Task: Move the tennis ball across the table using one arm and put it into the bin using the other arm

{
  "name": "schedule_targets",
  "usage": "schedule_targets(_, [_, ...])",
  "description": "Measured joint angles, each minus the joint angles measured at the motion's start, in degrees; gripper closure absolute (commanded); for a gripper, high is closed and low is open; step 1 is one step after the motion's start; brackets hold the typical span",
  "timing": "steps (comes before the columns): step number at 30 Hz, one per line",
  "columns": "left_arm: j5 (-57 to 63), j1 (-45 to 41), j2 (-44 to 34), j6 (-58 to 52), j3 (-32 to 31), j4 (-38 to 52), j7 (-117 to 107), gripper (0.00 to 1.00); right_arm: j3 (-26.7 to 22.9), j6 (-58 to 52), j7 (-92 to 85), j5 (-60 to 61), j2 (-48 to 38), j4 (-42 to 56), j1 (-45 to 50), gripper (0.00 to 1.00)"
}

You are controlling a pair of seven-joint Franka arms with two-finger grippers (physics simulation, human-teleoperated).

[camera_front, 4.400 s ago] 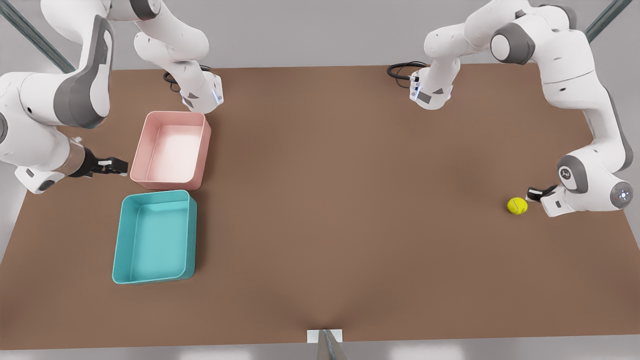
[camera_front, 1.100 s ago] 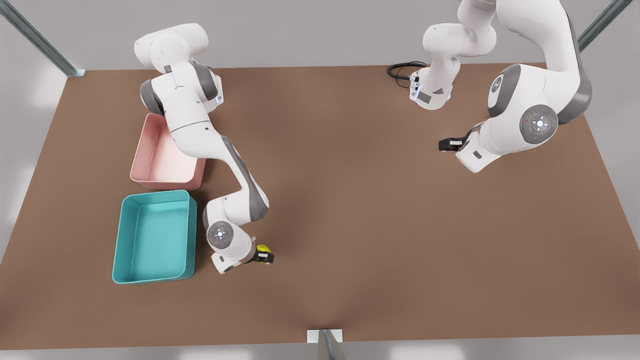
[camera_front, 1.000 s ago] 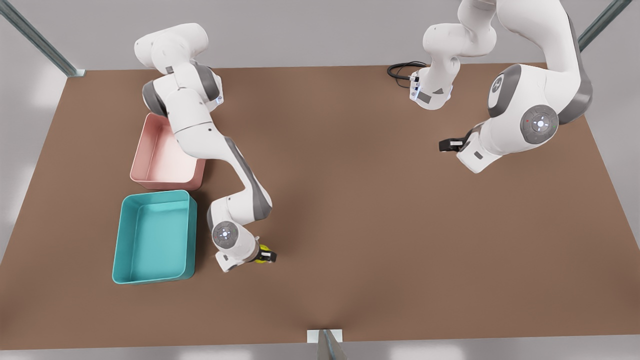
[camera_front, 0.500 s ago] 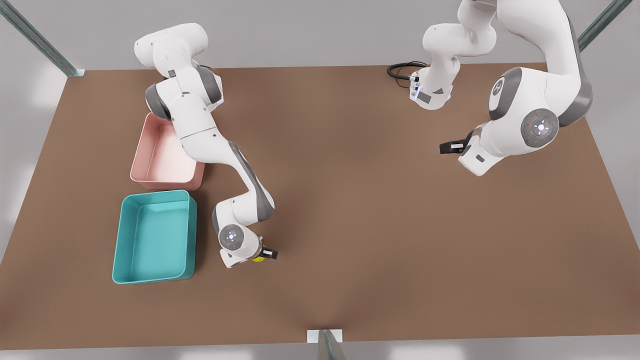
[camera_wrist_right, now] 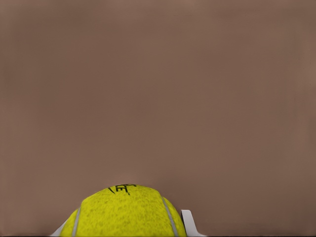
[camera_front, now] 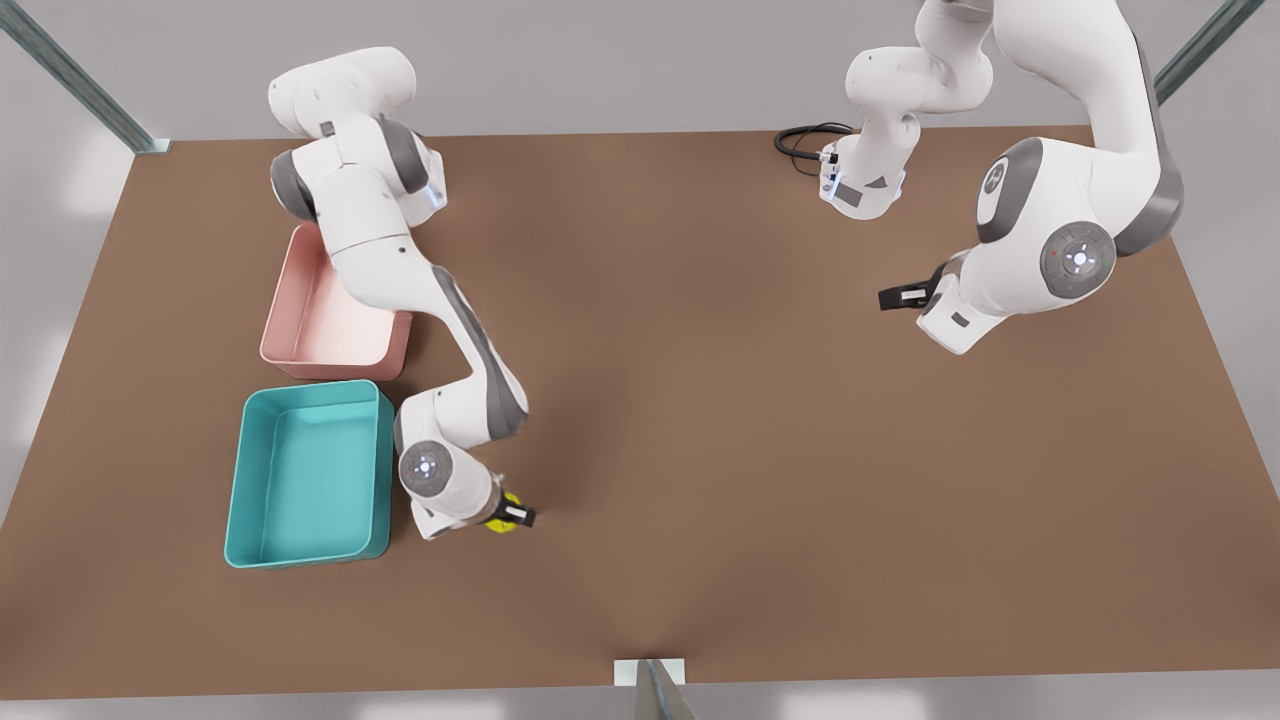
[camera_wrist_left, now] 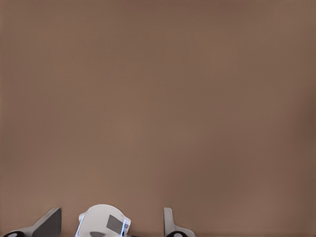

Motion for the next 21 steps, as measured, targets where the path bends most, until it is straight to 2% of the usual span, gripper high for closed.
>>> schedule_targets(6, [0.0, 0.0, 0.0, 0.0, 0.0, 0.0, -0.3, 0.00, -0.7, -12.7, -10.0, -6.5, -5.0, -1.0, -15.3, 0.34])
schedule_targets(7, [0.0, 0.0, 0.0, -0.1, 0.0, 0.0, -0.4, 0.00, -0.7, -14.3, -12.0, -8.3, -5.2, -1.2, -17.7, 0.32])
schedule_targets(8, [0.0, 0.0, 0.0, -0.1, 0.0, 0.0, -0.4, 0.00, -0.7, -15.7, -14.1, -9.7, -5.2, -1.3, -19.7, 0.04])
schedule_targets(9, [0.0, 0.0, 0.0, -0.1, 0.0, 0.0, -0.4, 0.00, -0.7, -16.9, -16.0, -10.8, -5.1, -1.4, -21.2, 0.00])
schedule_targets(12, [0.0, 0.0, 0.0, -0.1, 0.0, 0.0, -0.5, 0.00, -0.7, -19.4, -21.2, -12.5, -4.9, -1.4, -23.0, 0.00])
schedule_targets(15, [0.0, 0.0, 0.0, -0.1, 0.0, 0.0, -0.6, 0.00, -0.1, -22.6, -24.0, -11.9, -7.4, 0.1, -19.7, 0.00])
schedule_targets(17, [0.0, 0.0, 0.0, -0.1, 0.0, 0.0, -0.7, 0.00, 0.0, -27.4, -23.9, -11.0, -14.0, 0.8, -16.0, 0.00])
schedule_targets(19, [0.0, 0.0, 0.0, -0.1, 0.0, 0.0, -0.7, 0.00, -0.1, -33.9, -24.1, -10.5, -20.5, 3.2, -14.9, 0.00])
schedule_targets(21, [0.0, 0.0, 0.0, -0.1, -0.1, 0.0, -0.8, 0.00, -0.2, -39.3, -24.5, -10.3, -29.1, 1.5, -15.0, 0.00])
